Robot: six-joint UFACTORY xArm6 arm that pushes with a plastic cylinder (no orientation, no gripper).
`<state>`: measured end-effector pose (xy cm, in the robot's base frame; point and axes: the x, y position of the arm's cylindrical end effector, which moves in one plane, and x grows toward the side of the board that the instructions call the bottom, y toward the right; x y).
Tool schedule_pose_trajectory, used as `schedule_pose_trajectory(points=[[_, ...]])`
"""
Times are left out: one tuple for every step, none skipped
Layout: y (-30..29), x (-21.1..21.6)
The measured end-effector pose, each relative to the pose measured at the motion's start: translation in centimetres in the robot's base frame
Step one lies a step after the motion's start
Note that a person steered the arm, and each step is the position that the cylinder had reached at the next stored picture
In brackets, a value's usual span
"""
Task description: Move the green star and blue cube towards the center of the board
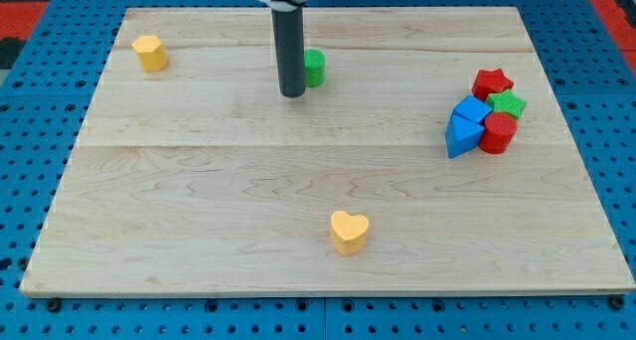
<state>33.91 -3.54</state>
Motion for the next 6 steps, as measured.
schedule_pose_trajectory(points=[[0.0,-2.3],[1.1,-2.5],[1.1,-2.5],[1.0,-0.5],[1.7,0.6],[4.2,0.2]])
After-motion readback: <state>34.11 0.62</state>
